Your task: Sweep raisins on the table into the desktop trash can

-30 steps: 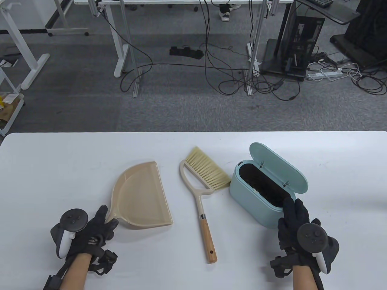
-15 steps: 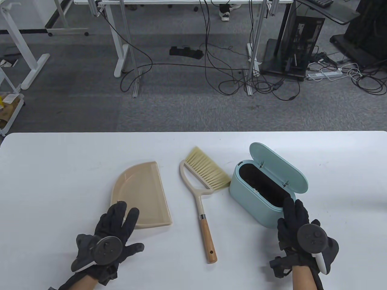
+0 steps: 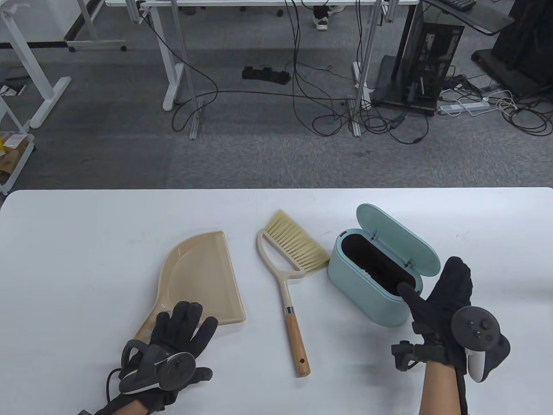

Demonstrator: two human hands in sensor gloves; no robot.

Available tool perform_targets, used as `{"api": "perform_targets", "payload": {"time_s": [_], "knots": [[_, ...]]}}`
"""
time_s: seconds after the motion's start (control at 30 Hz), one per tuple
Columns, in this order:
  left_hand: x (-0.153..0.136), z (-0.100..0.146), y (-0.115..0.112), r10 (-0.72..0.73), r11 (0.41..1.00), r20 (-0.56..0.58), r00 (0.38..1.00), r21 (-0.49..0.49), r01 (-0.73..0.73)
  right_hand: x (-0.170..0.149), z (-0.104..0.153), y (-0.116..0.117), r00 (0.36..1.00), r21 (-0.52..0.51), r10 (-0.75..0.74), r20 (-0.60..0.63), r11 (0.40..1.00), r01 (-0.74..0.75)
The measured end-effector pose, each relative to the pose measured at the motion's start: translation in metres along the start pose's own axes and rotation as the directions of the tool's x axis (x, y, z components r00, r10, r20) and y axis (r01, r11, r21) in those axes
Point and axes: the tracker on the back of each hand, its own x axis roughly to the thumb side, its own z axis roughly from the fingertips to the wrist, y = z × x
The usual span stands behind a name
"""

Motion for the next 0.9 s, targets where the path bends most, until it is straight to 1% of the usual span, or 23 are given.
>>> {"api": "perform_targets", "payload": {"time_s": [0.03, 0.07, 0.1, 0.13, 0.17, 0.2, 0.23, 0.27, 0.33, 0.4, 0.47, 0.6, 0.67, 0.73, 0.8, 0.83, 0.9], "knots": [[0.001, 0.000, -0.001, 0.012, 1.000, 0.008, 1.000, -0.017, -0.012, 0.009, -0.007, 0.000, 1.000, 0.033, 0.011, -0.030, 0.999, -0.010], [0.002, -0.001, -0.002, 0.026, 0.999, 0.012, 1.000, -0.033, -0.025, 0.015, -0.011, 0.001, 0.999, 0.052, -0.015, -0.043, 0.999, 0.018], [0.002, 0.000, -0.003, 0.045, 0.998, 0.013, 0.999, -0.053, -0.045, 0.025, -0.018, 0.003, 0.997, 0.035, -0.051, -0.058, 0.998, 0.053], [0.002, 0.000, -0.003, 0.053, 0.997, 0.014, 0.998, -0.054, -0.052, 0.033, -0.022, 0.005, 0.998, 0.013, -0.047, -0.047, 0.999, 0.048], [0.002, -0.001, -0.003, 0.054, 0.997, 0.017, 0.998, -0.047, -0.053, 0.042, -0.025, 0.007, 1.000, -0.021, -0.002, -0.023, 1.000, 0.002], [0.002, -0.002, -0.003, 0.055, 0.998, 0.016, 0.998, -0.044, -0.054, 0.052, -0.029, 0.012, 0.995, -0.058, 0.103, -0.006, 0.993, -0.103], [0.001, -0.003, -0.003, 0.058, 0.997, 0.012, 0.998, -0.044, -0.058, 0.058, -0.031, 0.016, 0.982, -0.059, 0.187, 0.009, 0.981, -0.186], [0.001, -0.003, -0.002, 0.066, 0.997, 0.011, 0.998, -0.044, -0.066, 0.067, -0.033, 0.024, 0.953, -0.054, 0.302, 0.017, 0.952, -0.300], [0.000, -0.003, -0.002, 0.068, 0.997, 0.012, 0.998, -0.038, -0.067, 0.077, -0.035, 0.036, 0.923, -0.048, 0.384, 0.025, 0.923, -0.382], [0.000, -0.003, -0.003, 0.069, 0.997, 0.007, 0.998, -0.043, -0.068, 0.084, -0.036, 0.046, 0.903, -0.043, 0.429, 0.035, 0.903, -0.427], [-0.001, -0.003, -0.004, 0.072, 0.996, 0.004, 0.997, -0.049, -0.071, 0.092, -0.038, 0.054, 0.873, -0.035, 0.487, 0.016, 0.873, -0.486], [-0.002, -0.003, -0.003, 0.070, 0.996, -0.004, 0.998, -0.054, -0.071, 0.099, -0.041, 0.066, 0.838, 0.041, 0.545, -0.001, 0.838, -0.545], [-0.002, -0.002, -0.002, 0.073, 0.996, -0.007, 0.997, -0.049, -0.074, 0.103, -0.035, 0.069, 0.808, -0.003, 0.589, 0.027, 0.808, -0.589], [-0.002, -0.002, -0.002, 0.077, 0.996, -0.006, 0.997, -0.044, -0.077, 0.105, -0.026, 0.075, 0.782, -0.037, 0.616, 0.097, 0.787, -0.616], [-0.001, -0.003, -0.005, 0.078, 0.996, 0.003, 0.997, -0.051, -0.078, 0.104, -0.013, 0.085, 0.741, -0.058, 0.650, 0.169, 0.757, -0.651], [0.000, -0.003, -0.007, 0.073, 0.995, 0.011, 0.997, -0.062, -0.073, 0.102, -0.005, 0.093, 0.711, -0.064, 0.672, 0.207, 0.734, -0.676], [0.000, -0.003, -0.009, 0.068, 0.995, 0.014, 0.998, -0.076, -0.067, 0.092, 0.009, 0.109, 0.672, -0.074, 0.696, 0.255, 0.707, -0.704]]}}
